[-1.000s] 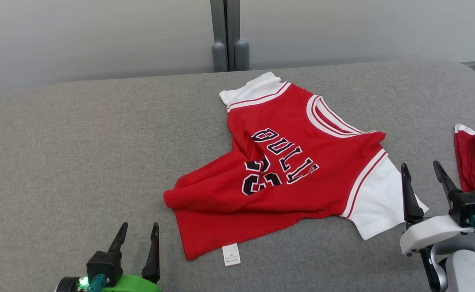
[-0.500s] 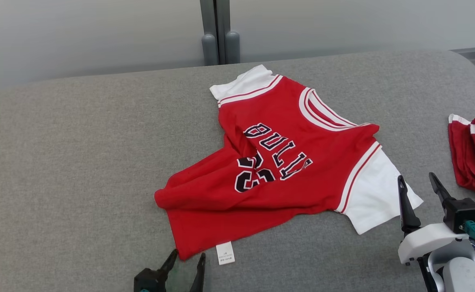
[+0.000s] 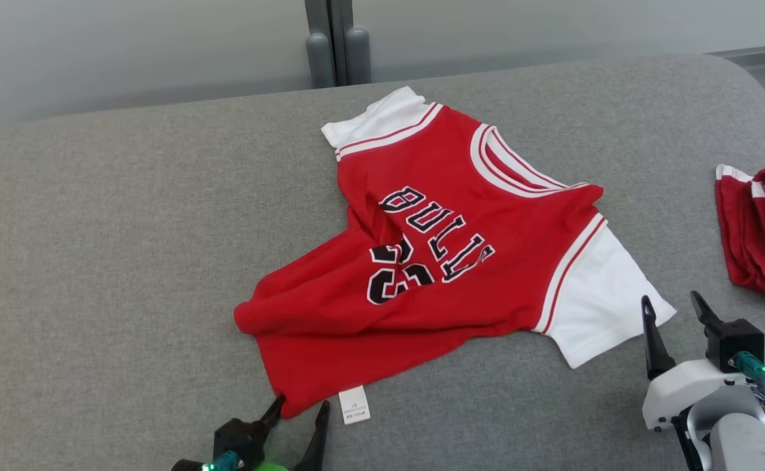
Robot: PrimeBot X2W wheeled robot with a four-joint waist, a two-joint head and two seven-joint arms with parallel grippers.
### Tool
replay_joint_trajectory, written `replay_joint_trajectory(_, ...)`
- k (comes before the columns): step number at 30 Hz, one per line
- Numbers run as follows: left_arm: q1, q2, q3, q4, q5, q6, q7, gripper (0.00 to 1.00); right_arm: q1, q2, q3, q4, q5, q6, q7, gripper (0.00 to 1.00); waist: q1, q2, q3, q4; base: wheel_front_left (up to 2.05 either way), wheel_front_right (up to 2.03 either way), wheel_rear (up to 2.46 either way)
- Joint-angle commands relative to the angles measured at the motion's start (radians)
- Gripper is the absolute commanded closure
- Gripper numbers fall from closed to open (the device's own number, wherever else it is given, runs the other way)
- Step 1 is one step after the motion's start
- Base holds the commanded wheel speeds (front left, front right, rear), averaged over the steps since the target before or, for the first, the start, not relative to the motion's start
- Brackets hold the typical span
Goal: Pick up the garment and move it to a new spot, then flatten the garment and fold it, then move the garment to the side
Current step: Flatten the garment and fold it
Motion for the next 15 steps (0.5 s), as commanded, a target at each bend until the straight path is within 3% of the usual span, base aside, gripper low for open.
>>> replay_joint_trajectory(1,-0.013,0.012,-0.003,0.007,-0.011,-0.004,0.003,0.0,-0.024,-0.004,-0.013,0.029,-0.019,-0.002,0.0,0.0,0.0,-0.0001,0.011,0.002,0.0,0.0,0.0)
replay_joint_trajectory(15,-0.05,0.055,-0.032,0.023,-0.017,0.0,0.005,0.0,-0.175,-0.002,-0.165,0.384,-0.197,-0.002,0.005,0.0,0.0,-0.0001,0.07,0.038,0.0,0.0,0.0)
